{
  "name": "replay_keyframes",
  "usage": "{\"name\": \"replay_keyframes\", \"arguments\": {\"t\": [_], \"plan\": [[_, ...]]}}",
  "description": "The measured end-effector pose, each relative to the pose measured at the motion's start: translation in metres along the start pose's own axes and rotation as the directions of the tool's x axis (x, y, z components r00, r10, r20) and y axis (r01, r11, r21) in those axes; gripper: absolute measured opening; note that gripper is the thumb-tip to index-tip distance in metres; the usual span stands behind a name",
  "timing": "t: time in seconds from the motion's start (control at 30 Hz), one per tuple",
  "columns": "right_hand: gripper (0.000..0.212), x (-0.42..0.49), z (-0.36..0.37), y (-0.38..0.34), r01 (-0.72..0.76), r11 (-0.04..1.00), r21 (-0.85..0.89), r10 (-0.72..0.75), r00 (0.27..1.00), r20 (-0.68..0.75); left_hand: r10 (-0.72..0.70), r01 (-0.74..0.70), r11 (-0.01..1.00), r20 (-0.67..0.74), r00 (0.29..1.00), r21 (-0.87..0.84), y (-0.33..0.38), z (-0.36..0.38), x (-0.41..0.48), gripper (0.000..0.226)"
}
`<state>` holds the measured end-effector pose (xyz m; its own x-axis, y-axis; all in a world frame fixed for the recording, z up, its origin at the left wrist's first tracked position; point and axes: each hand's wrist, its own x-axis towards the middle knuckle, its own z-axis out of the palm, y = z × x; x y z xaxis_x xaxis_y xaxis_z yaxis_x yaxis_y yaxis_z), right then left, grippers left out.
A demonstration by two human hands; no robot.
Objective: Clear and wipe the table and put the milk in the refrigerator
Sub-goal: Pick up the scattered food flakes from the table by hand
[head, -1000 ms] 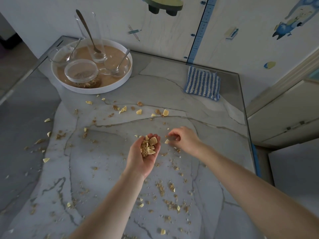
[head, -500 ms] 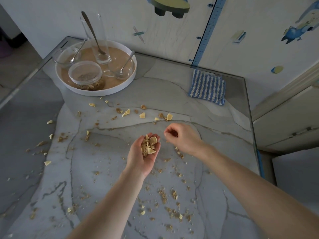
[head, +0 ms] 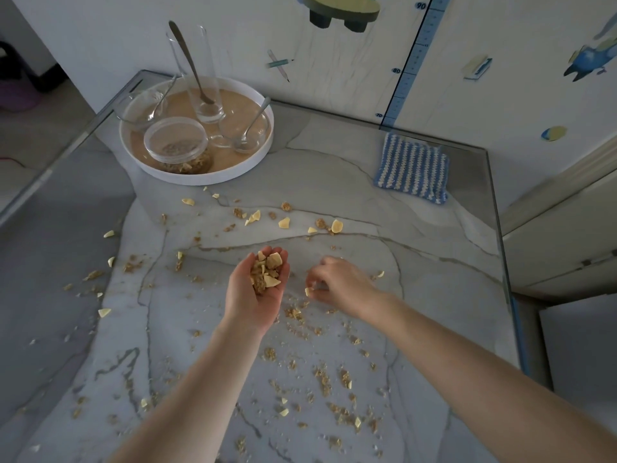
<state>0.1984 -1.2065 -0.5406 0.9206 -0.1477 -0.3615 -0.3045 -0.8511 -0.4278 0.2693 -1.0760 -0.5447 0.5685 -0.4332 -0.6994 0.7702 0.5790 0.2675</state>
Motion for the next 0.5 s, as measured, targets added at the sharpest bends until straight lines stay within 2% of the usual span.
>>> {"name": "replay_keyframes", "arguments": {"t": [0.13,0.2,0.27,0.33,0.4,0.47,0.5], "plan": [[0.022,0.000,0.000,0.000,0.002,1.000,-0.021,-0.002,1.000,-0.001,0.005,-0.005,1.000,0.000,1.000,-0.008,0.001,-0.002,-0.002,0.031],[0.024,-0.002,-0.006,-0.002,-0.040,0.992,0.118,0.045,0.998,-0.042,0.011,-0.011,1.000,-0.018,1.000,-0.003,0.000,-0.002,-0.004,0.031],[0.023,-0.004,-0.015,-0.010,-0.016,0.958,0.286,0.055,0.990,-0.130,0.028,-0.027,1.000,-0.035,0.999,0.006,-0.002,0.000,-0.007,0.030],[0.020,-0.005,-0.023,-0.023,0.076,0.935,0.346,-0.012,0.983,-0.184,0.033,-0.033,0.999,-0.041,0.999,-0.001,-0.006,0.003,-0.010,0.026],[0.021,-0.006,-0.032,-0.033,0.147,0.914,0.378,-0.088,0.982,-0.169,0.009,-0.009,1.000,-0.027,1.000,-0.014,-0.011,0.009,-0.013,0.025],[0.024,0.000,-0.040,-0.030,0.150,0.904,0.401,-0.083,0.980,-0.180,-0.015,0.014,0.999,-0.018,1.000,-0.037,-0.014,0.013,-0.014,0.025],[0.024,0.005,-0.044,-0.023,0.120,0.907,0.405,-0.033,0.976,-0.216,-0.023,0.022,0.998,-0.019,1.000,-0.054,-0.014,0.015,-0.013,0.025]]}}
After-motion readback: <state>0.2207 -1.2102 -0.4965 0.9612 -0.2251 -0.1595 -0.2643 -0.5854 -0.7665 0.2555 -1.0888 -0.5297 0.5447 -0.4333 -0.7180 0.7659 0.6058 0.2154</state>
